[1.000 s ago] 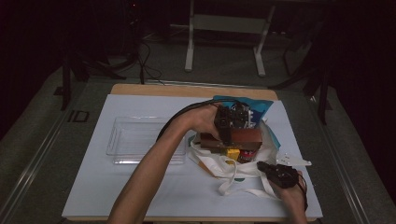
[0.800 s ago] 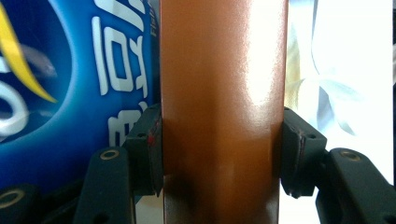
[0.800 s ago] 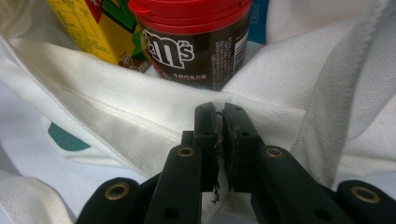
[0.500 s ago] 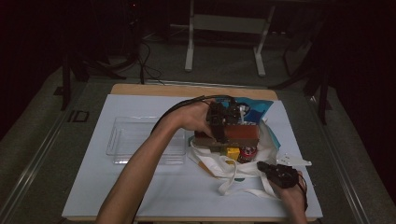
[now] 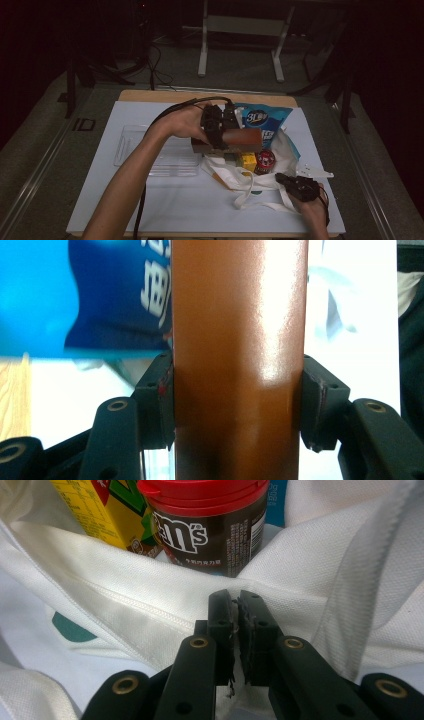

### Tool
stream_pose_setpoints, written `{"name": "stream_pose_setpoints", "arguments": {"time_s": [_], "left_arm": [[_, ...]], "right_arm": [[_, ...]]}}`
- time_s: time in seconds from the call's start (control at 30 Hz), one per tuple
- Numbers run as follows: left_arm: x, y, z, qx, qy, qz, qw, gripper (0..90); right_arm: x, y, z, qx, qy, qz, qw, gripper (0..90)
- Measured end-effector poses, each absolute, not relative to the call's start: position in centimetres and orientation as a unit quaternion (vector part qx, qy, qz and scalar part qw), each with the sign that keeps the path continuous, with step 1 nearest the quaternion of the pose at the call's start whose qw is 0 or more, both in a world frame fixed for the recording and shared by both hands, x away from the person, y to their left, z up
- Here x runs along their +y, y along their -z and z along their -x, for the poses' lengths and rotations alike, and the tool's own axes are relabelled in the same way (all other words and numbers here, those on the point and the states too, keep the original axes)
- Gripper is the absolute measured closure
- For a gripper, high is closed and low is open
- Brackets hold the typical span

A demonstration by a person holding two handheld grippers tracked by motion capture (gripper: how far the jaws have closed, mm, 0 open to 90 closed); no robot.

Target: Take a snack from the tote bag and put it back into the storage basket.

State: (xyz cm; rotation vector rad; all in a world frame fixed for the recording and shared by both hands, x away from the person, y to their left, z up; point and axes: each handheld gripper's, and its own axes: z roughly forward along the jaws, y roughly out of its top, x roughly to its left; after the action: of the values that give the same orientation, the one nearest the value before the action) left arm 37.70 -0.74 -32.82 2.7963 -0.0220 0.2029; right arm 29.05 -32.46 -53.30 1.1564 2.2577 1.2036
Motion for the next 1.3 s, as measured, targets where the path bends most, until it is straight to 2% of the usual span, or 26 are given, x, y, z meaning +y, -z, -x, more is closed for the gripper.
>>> {"name": "stream_pose_setpoints", "arguments": {"time_s": [1.3], "left_arm": [[10.0, 35.5, -35.4, 0.004, -0.102, -0.986, 0.135, 42.9]], "right_arm": [[-32.5, 53.4, -29.0, 0.79, -0.427, -0.407, 0.165, 84.6]]}}
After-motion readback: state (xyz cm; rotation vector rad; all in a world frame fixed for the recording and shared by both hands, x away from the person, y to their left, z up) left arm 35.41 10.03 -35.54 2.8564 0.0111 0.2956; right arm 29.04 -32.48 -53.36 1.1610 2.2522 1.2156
